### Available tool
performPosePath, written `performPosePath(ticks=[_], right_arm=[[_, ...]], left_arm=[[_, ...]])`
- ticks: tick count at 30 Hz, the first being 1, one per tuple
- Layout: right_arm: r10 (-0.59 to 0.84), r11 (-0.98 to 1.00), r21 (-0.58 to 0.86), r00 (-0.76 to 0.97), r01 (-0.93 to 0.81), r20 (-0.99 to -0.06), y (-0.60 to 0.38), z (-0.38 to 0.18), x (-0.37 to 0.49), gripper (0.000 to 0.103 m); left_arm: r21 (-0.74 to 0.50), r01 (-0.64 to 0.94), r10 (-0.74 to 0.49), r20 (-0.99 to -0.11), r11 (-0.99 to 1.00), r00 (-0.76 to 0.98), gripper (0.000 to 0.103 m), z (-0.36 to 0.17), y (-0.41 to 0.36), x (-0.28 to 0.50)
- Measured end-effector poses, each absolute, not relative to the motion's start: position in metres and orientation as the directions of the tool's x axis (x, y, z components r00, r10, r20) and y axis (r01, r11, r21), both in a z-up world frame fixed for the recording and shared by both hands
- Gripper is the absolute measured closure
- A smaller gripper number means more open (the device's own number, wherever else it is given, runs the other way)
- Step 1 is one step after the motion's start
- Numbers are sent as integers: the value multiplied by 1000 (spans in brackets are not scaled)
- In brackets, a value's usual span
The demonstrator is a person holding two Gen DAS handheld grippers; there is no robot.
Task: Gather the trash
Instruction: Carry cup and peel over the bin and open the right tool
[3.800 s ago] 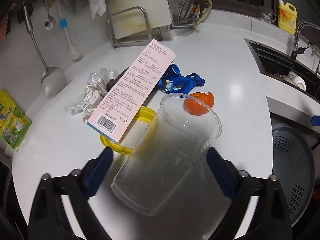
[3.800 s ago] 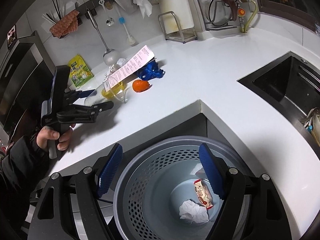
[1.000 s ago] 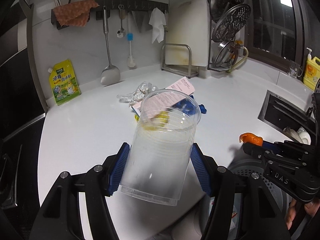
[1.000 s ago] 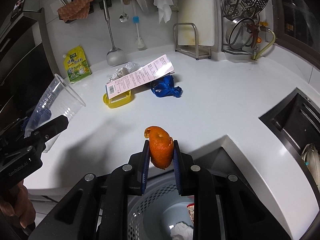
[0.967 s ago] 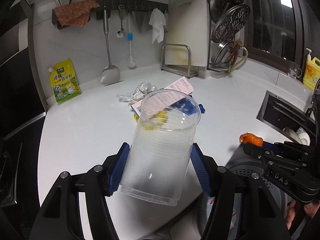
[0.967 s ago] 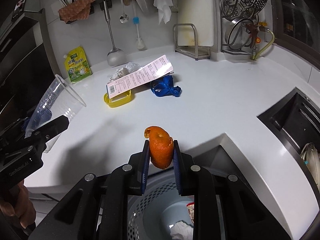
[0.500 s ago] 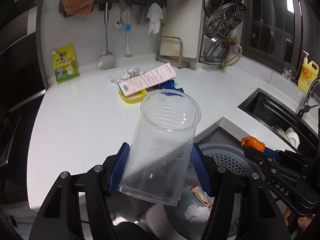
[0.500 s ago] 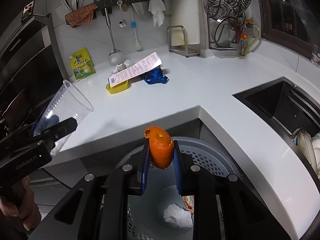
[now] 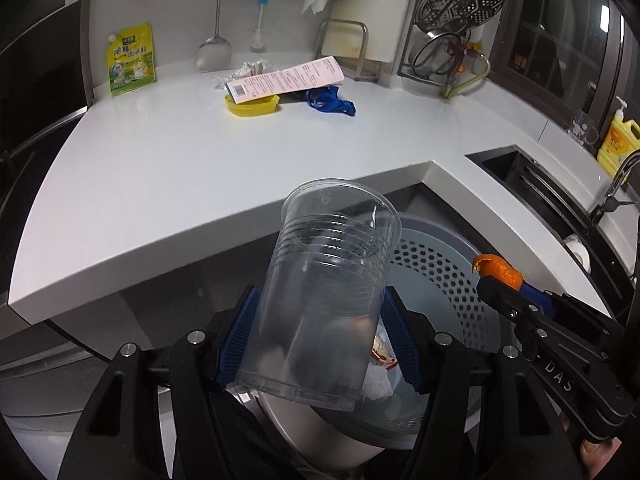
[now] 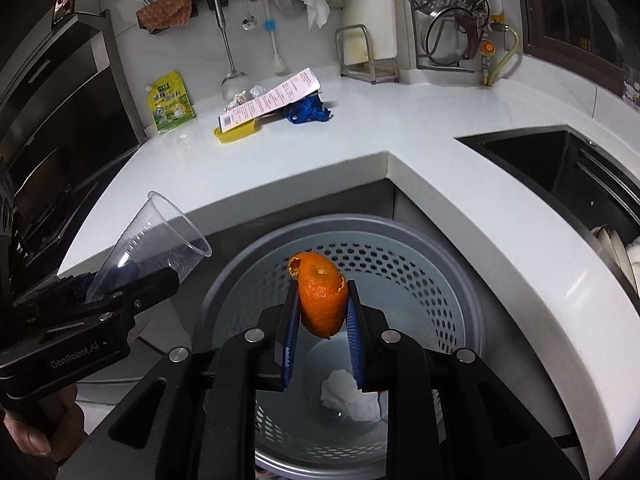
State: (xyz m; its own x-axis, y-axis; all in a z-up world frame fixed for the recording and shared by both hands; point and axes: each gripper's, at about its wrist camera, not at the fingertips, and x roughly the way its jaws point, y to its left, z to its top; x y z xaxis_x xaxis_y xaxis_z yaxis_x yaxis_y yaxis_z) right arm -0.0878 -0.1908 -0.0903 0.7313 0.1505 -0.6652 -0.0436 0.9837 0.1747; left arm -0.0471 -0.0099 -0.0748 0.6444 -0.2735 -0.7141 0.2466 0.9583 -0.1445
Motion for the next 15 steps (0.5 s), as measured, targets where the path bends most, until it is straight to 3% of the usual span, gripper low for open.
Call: performPosePath(ticks=[15], right_arm=[[180,971,240,703,-14,-688,-215,-116,-91,82]], left_arm=[[-82,269,-234,-761,960,605,42,-93,-37,-47]])
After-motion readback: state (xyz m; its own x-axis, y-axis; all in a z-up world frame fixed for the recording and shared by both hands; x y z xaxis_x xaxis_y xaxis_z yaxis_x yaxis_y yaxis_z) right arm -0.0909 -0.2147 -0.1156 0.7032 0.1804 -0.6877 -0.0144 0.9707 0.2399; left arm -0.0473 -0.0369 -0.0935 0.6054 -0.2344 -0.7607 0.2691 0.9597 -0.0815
